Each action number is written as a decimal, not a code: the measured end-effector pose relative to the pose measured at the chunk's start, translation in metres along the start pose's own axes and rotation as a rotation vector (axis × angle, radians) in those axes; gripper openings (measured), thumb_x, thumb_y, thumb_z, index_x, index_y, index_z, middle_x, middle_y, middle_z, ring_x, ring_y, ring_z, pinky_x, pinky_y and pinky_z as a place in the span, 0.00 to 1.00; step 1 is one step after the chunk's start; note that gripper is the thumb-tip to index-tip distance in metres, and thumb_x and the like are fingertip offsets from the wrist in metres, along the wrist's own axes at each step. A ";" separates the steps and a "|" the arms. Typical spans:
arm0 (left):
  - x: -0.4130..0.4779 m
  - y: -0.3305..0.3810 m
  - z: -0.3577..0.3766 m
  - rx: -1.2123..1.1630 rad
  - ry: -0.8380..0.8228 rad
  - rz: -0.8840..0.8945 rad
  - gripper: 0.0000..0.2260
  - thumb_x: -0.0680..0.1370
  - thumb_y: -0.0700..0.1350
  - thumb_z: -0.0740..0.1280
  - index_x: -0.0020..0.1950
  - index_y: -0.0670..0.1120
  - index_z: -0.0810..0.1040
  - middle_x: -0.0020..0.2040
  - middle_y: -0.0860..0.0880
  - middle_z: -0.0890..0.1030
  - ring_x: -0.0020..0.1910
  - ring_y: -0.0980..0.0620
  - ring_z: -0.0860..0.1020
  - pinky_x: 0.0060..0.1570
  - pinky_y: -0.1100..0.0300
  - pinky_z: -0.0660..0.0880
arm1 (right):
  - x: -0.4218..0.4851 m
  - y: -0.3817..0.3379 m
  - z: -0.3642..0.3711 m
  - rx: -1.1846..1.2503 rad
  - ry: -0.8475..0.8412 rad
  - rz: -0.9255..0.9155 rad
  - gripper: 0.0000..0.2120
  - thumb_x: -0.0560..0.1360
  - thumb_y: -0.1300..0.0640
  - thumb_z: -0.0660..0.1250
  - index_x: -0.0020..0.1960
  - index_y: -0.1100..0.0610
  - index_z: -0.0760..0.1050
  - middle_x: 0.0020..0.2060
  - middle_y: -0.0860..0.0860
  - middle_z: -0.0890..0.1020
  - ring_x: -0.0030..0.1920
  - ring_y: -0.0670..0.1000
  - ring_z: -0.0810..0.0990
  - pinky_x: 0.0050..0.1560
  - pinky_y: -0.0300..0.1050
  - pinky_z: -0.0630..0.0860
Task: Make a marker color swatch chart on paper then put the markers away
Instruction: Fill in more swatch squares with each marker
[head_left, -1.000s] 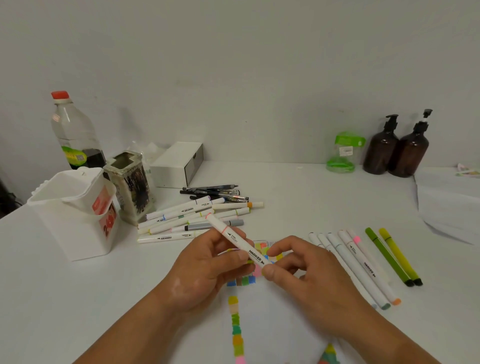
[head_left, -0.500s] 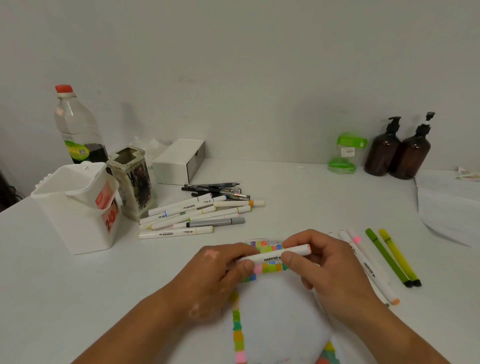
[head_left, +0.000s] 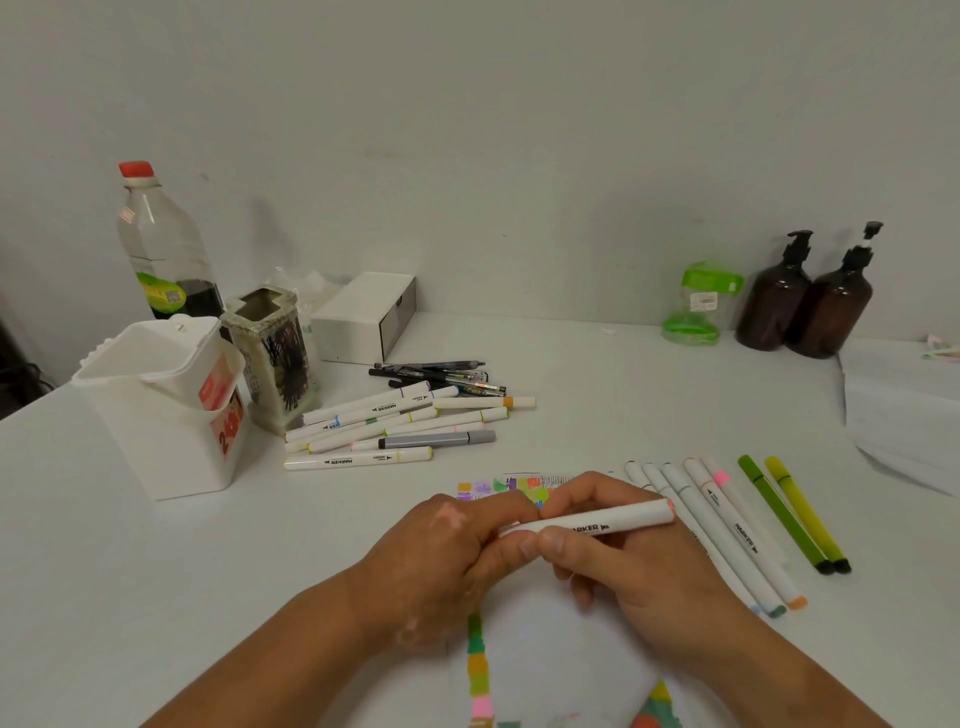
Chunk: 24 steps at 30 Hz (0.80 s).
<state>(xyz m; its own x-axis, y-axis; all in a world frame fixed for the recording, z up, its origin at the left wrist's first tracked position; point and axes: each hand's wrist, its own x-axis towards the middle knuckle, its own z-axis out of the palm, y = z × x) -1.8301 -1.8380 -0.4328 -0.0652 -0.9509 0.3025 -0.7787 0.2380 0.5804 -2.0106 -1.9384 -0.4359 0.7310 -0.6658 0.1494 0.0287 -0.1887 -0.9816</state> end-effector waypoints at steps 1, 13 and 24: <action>0.000 -0.001 0.001 -0.006 0.015 -0.003 0.10 0.82 0.59 0.59 0.56 0.58 0.77 0.33 0.65 0.73 0.32 0.61 0.72 0.34 0.72 0.63 | 0.000 0.000 0.000 0.003 0.001 -0.003 0.14 0.66 0.44 0.78 0.46 0.52 0.83 0.31 0.55 0.82 0.31 0.56 0.78 0.31 0.48 0.75; -0.001 -0.031 0.010 0.299 -0.083 -0.281 0.37 0.63 0.78 0.66 0.69 0.64 0.69 0.52 0.63 0.68 0.51 0.60 0.71 0.53 0.63 0.75 | 0.003 0.008 0.003 -0.160 0.132 0.139 0.03 0.70 0.54 0.73 0.43 0.50 0.84 0.31 0.56 0.84 0.29 0.50 0.80 0.31 0.42 0.76; 0.000 -0.034 0.014 0.352 -0.122 -0.293 0.38 0.65 0.78 0.62 0.71 0.65 0.67 0.52 0.61 0.69 0.51 0.59 0.69 0.53 0.63 0.72 | 0.004 0.007 0.004 -0.317 0.142 0.178 0.07 0.74 0.57 0.74 0.41 0.46 0.83 0.30 0.54 0.84 0.27 0.47 0.79 0.29 0.35 0.74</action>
<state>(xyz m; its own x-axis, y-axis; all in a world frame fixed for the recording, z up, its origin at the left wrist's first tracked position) -1.8121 -1.8493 -0.4632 0.1320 -0.9894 0.0609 -0.9381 -0.1048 0.3301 -2.0043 -1.9396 -0.4430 0.6036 -0.7971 0.0169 -0.3186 -0.2605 -0.9114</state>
